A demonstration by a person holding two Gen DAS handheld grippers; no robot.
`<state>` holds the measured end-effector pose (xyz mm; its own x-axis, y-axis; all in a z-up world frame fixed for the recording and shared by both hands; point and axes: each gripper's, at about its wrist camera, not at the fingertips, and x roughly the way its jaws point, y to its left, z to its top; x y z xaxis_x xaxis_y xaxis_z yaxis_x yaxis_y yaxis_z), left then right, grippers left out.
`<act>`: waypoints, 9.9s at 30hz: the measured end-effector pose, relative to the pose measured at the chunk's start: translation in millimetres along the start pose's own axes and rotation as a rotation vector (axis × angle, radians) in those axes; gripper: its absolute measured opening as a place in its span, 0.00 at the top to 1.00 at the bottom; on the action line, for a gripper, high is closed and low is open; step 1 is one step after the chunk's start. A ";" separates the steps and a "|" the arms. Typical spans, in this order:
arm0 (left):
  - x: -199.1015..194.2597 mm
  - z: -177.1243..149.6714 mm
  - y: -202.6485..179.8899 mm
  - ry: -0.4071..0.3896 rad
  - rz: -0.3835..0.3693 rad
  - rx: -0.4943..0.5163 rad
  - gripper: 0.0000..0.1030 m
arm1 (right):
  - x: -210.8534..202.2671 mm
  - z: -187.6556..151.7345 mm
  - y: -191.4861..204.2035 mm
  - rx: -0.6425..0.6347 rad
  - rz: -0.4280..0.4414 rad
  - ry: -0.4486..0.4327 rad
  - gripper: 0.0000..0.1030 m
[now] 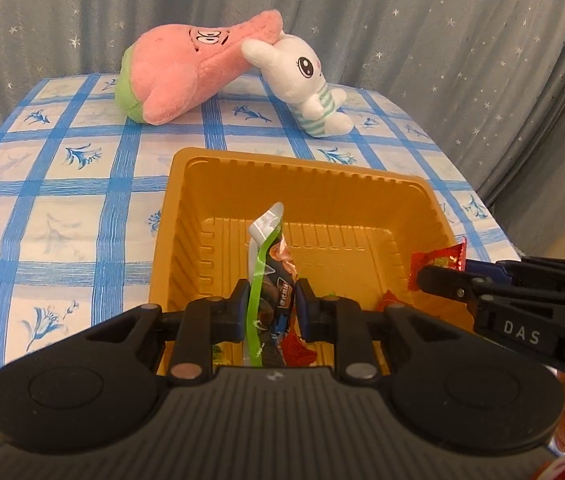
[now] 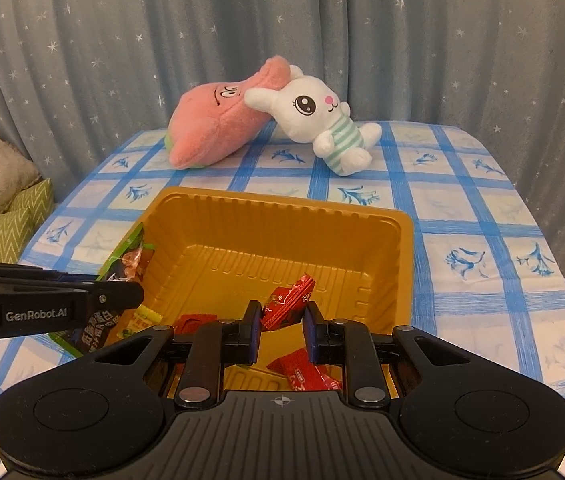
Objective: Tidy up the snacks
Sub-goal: 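Open both tools to drop the packet and red candy into the tray, then withdraw both open tools from the tray back toward the remaining snacks, then grasp the clear seaweed snack packet with the right tool while the left tool grasps a red-white candy, then carry the seaweed packet and red-white candy up over the orange tray with both tools, then lower both held snacks into the orange tray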
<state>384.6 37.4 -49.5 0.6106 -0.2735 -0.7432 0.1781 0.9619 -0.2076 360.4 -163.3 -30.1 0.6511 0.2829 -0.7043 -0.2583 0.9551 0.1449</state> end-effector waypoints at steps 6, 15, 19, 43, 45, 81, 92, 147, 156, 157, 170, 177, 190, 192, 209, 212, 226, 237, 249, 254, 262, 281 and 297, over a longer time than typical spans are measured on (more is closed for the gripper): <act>9.9 3.2 2.8 -0.005 0.006 -0.004 0.80 | 8.6 -1.5 1.9 0.000 0.001 0.010 0.78; -1.6 -1.2 8.3 -0.030 0.002 -0.017 0.80 | 12.6 -4.4 2.0 0.012 0.007 0.019 0.78; -8.4 -7.3 7.9 -0.031 0.007 -0.017 0.80 | 12.3 -5.5 2.6 0.019 0.012 0.022 0.78; -27.7 -24.4 6.7 -0.036 0.047 0.007 0.59 | 0.0 1.2 -2.5 0.088 0.052 -0.042 0.30; -32.1 -28.0 6.5 -0.037 0.052 0.002 0.54 | -5.4 -0.4 -6.0 0.093 0.041 -0.039 0.30; -202.8 -154.7 -55.8 -0.141 0.112 -0.041 0.09 | -189.9 -136.2 -8.0 0.240 -0.069 0.004 0.30; -212.5 -185.3 -56.8 -0.121 0.138 -0.012 0.09 | -203.8 -161.3 -10.6 0.239 -0.082 0.016 0.30; -96.8 -175.2 -5.0 0.058 0.056 0.149 0.10 | -24.7 -151.6 60.9 -0.546 0.153 0.165 0.31; -83.5 -176.6 -6.6 0.082 0.036 0.208 0.18 | -29.6 -152.8 54.9 -0.404 0.187 0.189 0.62; -82.3 -176.2 -7.3 0.085 0.032 0.224 0.21 | -31.6 -153.2 53.2 -0.381 0.187 0.186 0.62; -59.6 -172.8 -16.6 0.165 -0.001 0.396 0.64 | -49.8 -162.6 20.8 -0.101 0.130 0.144 0.62; -62.6 -174.3 -23.4 0.177 0.011 0.370 0.82 | -55.4 -162.8 13.5 -0.052 0.107 0.127 0.62; -93.4 -174.4 -34.5 0.122 0.073 0.171 0.82 | -85.0 -161.1 15.5 -0.001 0.101 0.098 0.62; -98.0 -175.1 -36.1 0.116 0.076 0.162 0.82 | -89.9 -160.5 16.8 0.001 0.100 0.092 0.62; -122.1 -173.0 -47.6 0.078 0.073 0.097 0.82 | -118.6 -158.3 13.4 0.025 0.072 0.066 0.62; -123.0 -170.4 -50.0 0.071 0.068 0.090 0.82 | -120.3 -156.1 11.0 0.035 0.063 0.065 0.62; -121.5 -143.9 -55.6 0.030 0.044 0.073 0.82 | -122.6 -132.6 6.6 0.032 0.044 0.038 0.62; -113.6 -107.7 -56.2 -0.004 0.026 0.074 0.82 | -115.3 -96.2 4.2 0.030 0.041 0.003 0.62; -91.2 -54.9 -53.6 -0.033 0.011 0.076 0.82 | -86.8 -47.6 -4.6 0.040 0.028 -0.005 0.62; -78.5 -36.8 -53.2 -0.034 0.009 0.085 0.82 | -73.5 -33.0 -5.9 0.045 0.030 -0.002 0.62; -60.3 -14.7 -46.1 -0.038 0.014 0.065 0.82 | -52.6 -17.3 -8.3 0.043 0.029 0.006 0.62; -29.1 0.9 -22.1 -0.019 0.025 0.014 0.82 | -14.8 0.0 -7.8 0.050 0.039 0.035 0.62; -9.9 11.7 -16.8 -0.012 0.021 -0.002 0.82 | 0.3 1.0 -11.8 0.062 0.036 0.047 0.62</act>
<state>384.5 24.0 -31.2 0.6233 -0.2532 -0.7398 0.1638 0.9674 -0.1930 364.3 -174.4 -31.3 0.6079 0.3144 -0.7292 -0.2355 0.9484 0.2125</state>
